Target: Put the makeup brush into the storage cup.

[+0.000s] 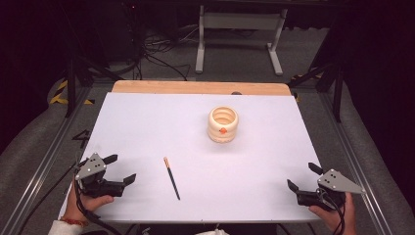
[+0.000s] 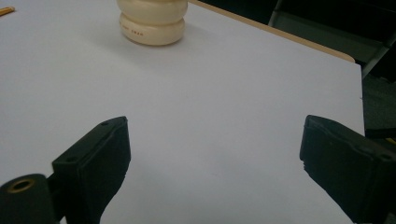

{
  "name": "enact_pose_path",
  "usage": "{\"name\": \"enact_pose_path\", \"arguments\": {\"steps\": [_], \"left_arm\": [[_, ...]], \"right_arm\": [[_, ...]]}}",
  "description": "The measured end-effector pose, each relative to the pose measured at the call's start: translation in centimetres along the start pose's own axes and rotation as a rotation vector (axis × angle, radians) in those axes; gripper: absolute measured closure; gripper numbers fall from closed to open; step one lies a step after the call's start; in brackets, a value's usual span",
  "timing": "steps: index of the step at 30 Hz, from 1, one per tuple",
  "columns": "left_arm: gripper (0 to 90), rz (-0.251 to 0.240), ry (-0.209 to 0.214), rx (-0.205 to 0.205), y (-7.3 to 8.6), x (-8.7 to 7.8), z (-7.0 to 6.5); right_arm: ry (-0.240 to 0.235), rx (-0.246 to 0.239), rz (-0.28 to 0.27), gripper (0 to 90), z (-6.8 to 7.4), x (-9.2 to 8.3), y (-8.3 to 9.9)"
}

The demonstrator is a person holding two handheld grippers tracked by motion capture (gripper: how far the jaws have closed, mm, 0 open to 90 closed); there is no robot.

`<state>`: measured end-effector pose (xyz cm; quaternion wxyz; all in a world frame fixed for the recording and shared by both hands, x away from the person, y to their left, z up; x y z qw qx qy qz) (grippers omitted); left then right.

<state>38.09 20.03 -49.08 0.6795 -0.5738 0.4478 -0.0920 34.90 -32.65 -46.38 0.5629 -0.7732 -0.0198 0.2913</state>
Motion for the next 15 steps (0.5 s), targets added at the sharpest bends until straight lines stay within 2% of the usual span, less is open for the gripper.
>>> {"name": "enact_pose_path", "arguments": {"steps": [9,15], "left_arm": [[6.9,0.045,0.001,0.052,0.4,0.7,-1.0],[7.9,0.069,0.015,0.044,0.5,1.4,-1.6]], "right_arm": [[-0.008,-0.018,-0.005,9.0,0.3,0.2,-0.3],[-0.015,-0.026,0.000,8.9,0.6,0.4,-0.3]]}}
Point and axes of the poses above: each handheld gripper's, and its own axes: x roughly forward along the jaws, y roughly out of its underside, z roughly to its left, the point moved 10 cm from there along x, roughly forward along the jaws, and after that the axes turned 2 degrees about y, right-handed, at the moved point
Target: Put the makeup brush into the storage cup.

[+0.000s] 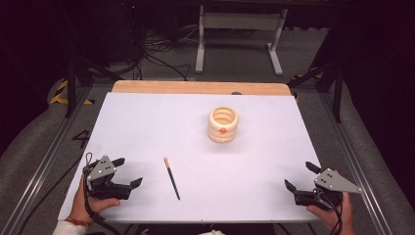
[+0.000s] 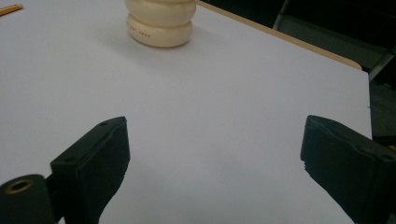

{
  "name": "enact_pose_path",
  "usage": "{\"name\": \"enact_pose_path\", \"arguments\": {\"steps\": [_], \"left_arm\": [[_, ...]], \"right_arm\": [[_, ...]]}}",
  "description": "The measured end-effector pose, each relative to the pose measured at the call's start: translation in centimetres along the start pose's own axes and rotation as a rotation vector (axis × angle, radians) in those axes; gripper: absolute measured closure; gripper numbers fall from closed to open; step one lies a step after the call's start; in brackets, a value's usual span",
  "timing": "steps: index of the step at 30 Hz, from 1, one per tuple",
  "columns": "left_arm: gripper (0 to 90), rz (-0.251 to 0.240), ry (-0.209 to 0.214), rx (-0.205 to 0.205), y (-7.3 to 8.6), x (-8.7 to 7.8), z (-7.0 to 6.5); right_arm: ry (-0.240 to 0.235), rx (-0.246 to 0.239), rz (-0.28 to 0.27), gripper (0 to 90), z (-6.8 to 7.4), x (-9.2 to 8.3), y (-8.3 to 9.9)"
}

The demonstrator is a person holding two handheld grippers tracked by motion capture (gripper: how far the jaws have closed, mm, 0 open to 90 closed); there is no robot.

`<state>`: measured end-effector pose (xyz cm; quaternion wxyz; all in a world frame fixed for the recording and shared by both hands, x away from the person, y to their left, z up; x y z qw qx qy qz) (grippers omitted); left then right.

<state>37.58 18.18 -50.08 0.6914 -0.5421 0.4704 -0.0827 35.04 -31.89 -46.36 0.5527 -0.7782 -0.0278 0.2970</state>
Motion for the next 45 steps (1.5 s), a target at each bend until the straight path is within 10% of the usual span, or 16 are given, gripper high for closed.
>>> {"name": "enact_pose_path", "arguments": {"steps": [16,31,45], "left_arm": [[16.2,0.152,0.043,-0.123,-1.0,2.9,-1.4],[20.4,0.286,0.068,-0.129,-2.3,6.8,-2.9],[28.6,0.393,0.007,-0.181,-2.9,9.6,-2.4]], "right_arm": [[-0.008,-0.010,0.024,9.0,0.4,0.4,0.3],[-0.007,-0.012,0.033,9.3,0.4,0.5,0.4],[-0.005,-0.012,0.037,9.5,0.4,0.5,0.5]]}}
Point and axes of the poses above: each handheld gripper's, and its own axes: x roughly forward along the jaws, y roughly out of its underside, z roughly to its left, the point moved 10 cm from there along x, roughly forward along the jaws, and after that the axes turned 2 degrees about y, right-handed, at the moved point
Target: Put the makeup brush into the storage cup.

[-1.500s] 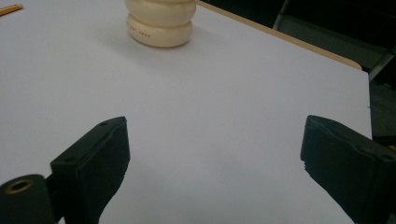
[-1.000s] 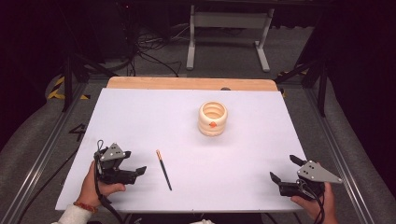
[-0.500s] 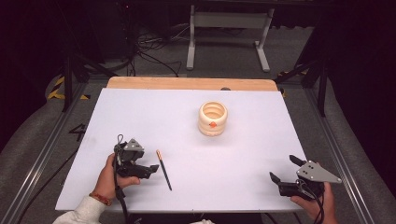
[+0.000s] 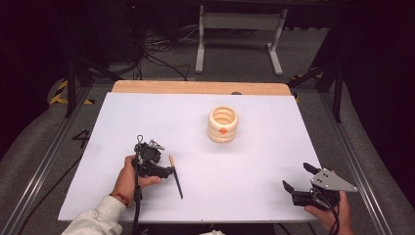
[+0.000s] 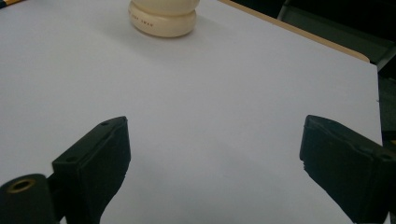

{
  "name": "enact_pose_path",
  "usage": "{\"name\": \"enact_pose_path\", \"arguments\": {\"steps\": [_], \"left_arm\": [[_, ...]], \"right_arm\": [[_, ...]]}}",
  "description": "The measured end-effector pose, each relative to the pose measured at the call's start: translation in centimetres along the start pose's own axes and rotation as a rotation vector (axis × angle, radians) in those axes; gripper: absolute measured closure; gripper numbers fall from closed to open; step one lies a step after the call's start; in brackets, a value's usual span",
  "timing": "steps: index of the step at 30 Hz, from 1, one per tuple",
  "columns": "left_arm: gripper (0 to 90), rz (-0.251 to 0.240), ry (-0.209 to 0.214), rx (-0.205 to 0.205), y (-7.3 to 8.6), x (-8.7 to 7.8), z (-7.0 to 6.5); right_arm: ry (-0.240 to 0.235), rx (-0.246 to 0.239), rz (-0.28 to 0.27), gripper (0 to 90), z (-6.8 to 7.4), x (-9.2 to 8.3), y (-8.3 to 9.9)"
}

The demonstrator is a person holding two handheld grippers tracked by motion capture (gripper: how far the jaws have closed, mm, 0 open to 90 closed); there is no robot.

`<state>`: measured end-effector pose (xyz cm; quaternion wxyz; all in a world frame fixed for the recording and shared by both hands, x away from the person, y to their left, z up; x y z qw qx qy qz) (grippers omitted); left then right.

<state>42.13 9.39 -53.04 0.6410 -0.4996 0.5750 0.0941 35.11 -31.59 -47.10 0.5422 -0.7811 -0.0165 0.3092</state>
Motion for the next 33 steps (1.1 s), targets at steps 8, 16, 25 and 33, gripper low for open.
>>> {"name": "enact_pose_path", "arguments": {"steps": [8,16,25,33], "left_arm": [[27.5,-0.055,0.042,-0.040,-1.8,0.1,-0.9],[26.5,-0.028,0.028,-0.042,-3.9,2.8,-3.1],[35.4,-0.003,-0.092,0.026,-4.2,3.3,-2.9],[61.7,-0.040,-0.088,0.024,-3.8,2.6,-1.9]], "right_arm": [[0.002,0.003,0.002,9.8,0.0,0.0,0.0],[0.003,-0.002,0.009,9.9,0.0,0.2,0.1],[-0.001,-0.006,0.017,10.1,0.1,0.2,0.2],[-0.006,0.001,0.017,10.1,0.0,0.2,0.2]]}}
Point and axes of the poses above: each handheld gripper's, and its own axes: x roughly forward along the jaws, y roughly out of its underside, z roughly to its left, the point moved 10 cm from there along x, roughly forward along the jaws, and after that the axes turned 2 degrees about y, right-handed, at the moved point
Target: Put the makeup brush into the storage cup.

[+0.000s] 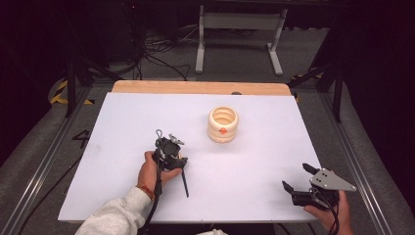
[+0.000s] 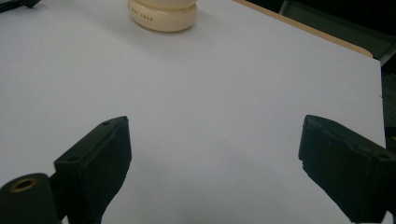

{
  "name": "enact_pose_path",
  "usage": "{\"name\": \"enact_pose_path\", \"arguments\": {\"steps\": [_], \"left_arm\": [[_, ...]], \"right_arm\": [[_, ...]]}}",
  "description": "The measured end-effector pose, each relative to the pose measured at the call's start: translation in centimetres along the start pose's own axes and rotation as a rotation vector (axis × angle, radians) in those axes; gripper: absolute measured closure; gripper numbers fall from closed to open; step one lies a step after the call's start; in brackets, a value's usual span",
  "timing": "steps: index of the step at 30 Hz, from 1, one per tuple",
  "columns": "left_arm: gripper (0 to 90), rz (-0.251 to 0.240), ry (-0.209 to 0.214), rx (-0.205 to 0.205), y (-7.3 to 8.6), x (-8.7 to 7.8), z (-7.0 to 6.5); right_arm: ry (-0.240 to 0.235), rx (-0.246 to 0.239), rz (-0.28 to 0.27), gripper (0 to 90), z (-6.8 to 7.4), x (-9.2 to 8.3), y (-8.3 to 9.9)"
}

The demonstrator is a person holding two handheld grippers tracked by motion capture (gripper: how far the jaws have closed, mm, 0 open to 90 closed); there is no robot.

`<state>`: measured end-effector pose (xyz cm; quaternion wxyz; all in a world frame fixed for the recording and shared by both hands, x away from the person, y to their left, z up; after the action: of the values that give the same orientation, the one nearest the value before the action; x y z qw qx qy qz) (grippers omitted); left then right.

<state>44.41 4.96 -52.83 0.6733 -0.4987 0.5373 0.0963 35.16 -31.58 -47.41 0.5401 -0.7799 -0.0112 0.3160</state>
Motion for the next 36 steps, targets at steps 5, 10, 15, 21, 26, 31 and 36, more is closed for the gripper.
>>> {"name": "enact_pose_path", "arguments": {"steps": [5,10,15,21,26,31,36], "left_arm": [[69.0,0.001,-0.004,0.022,0.0,0.0,-0.1],[82.5,-0.003,0.012,0.047,0.1,0.0,-0.3],[84.7,0.004,0.009,0.071,0.1,-0.1,-0.3],[84.8,0.016,0.034,0.088,0.1,-0.2,-0.3],[72.6,0.038,0.063,0.097,0.3,-0.3,-0.4],[67.4,0.115,0.124,0.136,1.0,-1.0,-0.7],[73.2,0.159,0.103,0.180,1.2,-1.1,-0.6]], "right_arm": [[-0.003,-0.002,0.002,10.1,0.0,0.0,0.0],[-0.003,-0.001,0.004,10.2,0.0,0.1,0.0],[-0.003,-0.003,0.009,10.2,0.1,0.1,0.1],[0.001,0.003,0.009,10.2,-0.1,0.1,0.1],[-0.001,0.004,0.016,10.2,-0.1,0.1,0.2],[-0.008,0.004,0.024,10.3,-0.1,0.2,0.3],[-0.017,0.007,0.040,10.7,0.1,0.3,0.4]]}}
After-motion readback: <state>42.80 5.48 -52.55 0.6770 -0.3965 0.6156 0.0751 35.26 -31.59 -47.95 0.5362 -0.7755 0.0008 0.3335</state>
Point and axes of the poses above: each handheld gripper's, and its own axes: x roughly forward along the jaws, y roughly out of its underside, z roughly to its left, the point moved 10 cm from there along x, roughly forward along the jaws, and after that the axes turned 2 degrees about y, right-handed, at the moved point
